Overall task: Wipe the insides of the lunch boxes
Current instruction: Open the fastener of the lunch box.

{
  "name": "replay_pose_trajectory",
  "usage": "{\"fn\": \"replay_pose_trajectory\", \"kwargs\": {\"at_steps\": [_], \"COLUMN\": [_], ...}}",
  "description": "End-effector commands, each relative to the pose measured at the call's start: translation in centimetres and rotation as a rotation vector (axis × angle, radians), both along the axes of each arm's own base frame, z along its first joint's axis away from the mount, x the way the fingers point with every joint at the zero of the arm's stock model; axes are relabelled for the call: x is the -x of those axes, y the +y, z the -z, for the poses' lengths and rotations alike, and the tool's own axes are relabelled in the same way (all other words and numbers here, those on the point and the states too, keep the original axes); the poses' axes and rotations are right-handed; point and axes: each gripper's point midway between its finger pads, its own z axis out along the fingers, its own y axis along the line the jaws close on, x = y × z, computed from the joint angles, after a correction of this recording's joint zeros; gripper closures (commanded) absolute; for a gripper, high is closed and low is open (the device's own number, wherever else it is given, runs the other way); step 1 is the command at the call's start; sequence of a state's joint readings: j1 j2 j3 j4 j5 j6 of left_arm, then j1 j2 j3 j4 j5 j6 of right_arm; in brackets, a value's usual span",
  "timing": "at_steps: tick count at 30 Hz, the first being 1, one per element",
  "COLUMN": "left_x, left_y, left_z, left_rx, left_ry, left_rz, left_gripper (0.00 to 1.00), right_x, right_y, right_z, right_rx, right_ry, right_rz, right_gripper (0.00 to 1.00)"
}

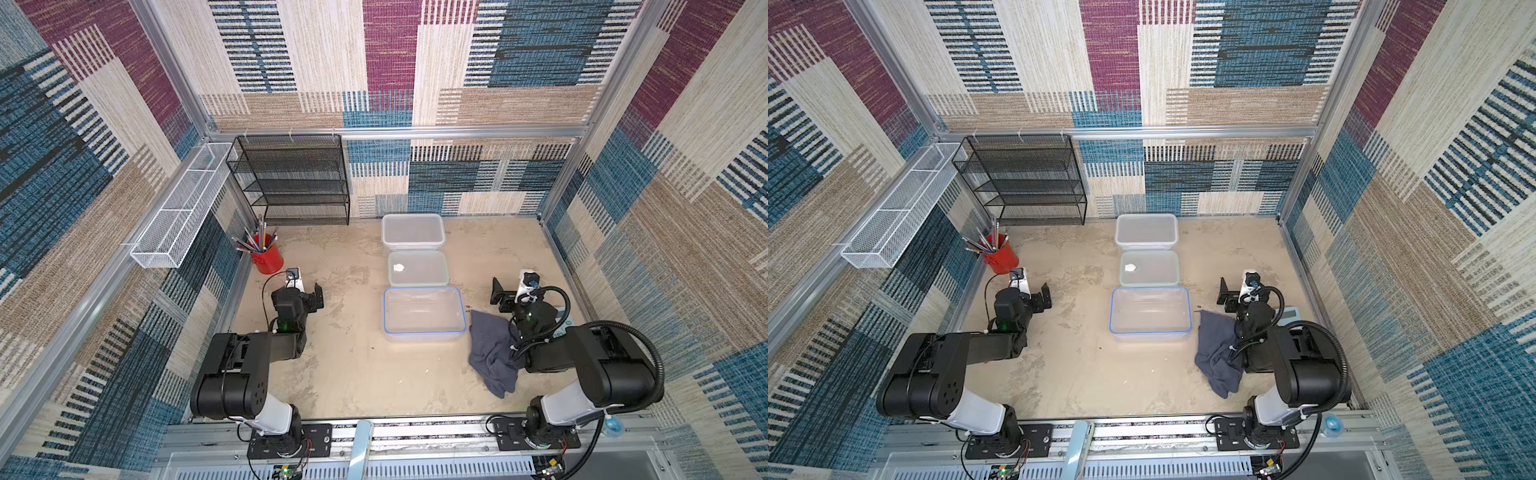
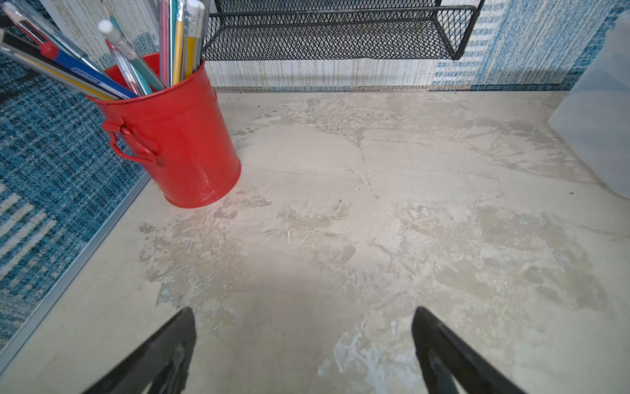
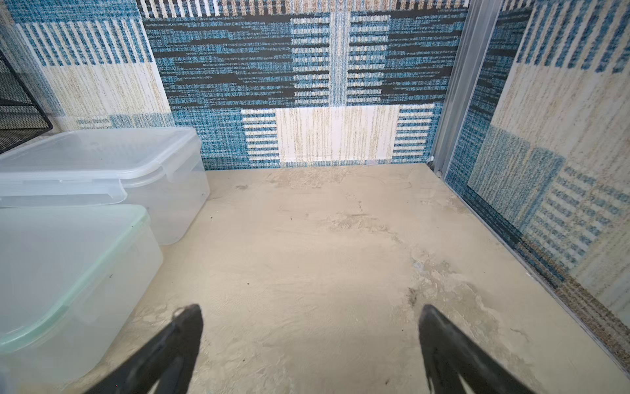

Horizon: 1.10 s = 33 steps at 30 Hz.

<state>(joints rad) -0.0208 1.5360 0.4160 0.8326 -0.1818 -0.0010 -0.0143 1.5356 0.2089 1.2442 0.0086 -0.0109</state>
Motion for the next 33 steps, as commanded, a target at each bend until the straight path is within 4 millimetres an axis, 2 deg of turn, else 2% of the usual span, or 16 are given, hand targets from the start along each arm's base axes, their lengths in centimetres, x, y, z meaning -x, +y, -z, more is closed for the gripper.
{"fn": "replay_pose_trajectory", "kwargs": {"at_steps": [1,29,31,33], "left_x": [-0.05,-0.2,-0.21,-0.16], "left_y": [0.12,0.14,0.14,0.15], "left_z": [0.01,0.12,0.05,0.04], "left_rx": [0.0,0.021,0.021,0.021], "left_ry": [0.002,0.01,0.008,0.006], "left_rz": [-0.004,0.014,0.015,0.014], "left_gripper": [0.01,0.01,0.08,0.19], "right_x": [-0.09,-0.14,-0.13,-0.07], "right_y": [-0.04,-0.04,-0.03,-0.05], "right_z": [-1.01,-1.02,-1.1,-1.03], "right_rx": [-0.003,-0.003,-0.003,-0.003], "right_ry": [-0.039,-0.039,-0.042,-0.04], "right_rz": [0.002,0.001,0.001,0.002], "right_gripper": [0.01,0.01,0.01,0.01]}}
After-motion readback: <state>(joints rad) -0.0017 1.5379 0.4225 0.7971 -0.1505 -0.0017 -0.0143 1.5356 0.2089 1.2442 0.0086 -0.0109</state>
